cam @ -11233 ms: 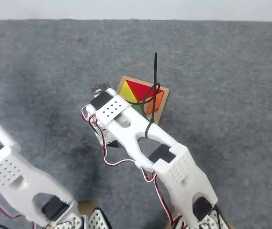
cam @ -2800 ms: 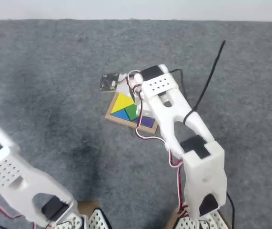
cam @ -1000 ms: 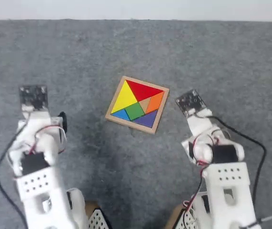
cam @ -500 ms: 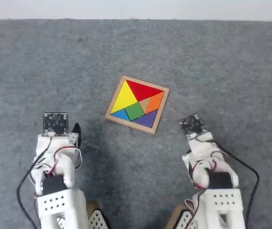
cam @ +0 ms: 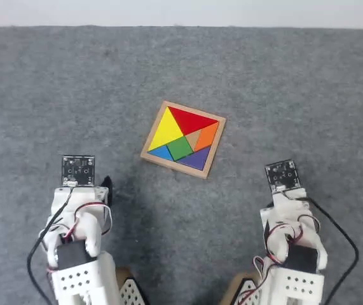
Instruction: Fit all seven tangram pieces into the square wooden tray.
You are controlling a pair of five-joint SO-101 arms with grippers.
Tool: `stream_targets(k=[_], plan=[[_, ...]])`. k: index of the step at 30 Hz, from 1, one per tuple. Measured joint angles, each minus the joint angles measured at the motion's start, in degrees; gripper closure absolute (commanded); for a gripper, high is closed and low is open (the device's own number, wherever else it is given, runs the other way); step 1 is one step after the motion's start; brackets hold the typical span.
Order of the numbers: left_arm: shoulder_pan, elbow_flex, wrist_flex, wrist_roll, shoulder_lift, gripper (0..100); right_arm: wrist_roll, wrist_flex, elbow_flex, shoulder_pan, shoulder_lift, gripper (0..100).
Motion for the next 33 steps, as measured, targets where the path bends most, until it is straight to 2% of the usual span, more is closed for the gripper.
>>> stream_targets(k=[6, 33], plan=[[0.00, 0.00, 4.84, 0.00, -0.18, 78, -0.09, 5.27, 0.00, 0.44, -0.53, 99.1], [0.00, 0.00, 4.92, 0.00, -0.18, 78, -0.09, 5.54, 0.00, 0.79, -0.53, 99.1]])
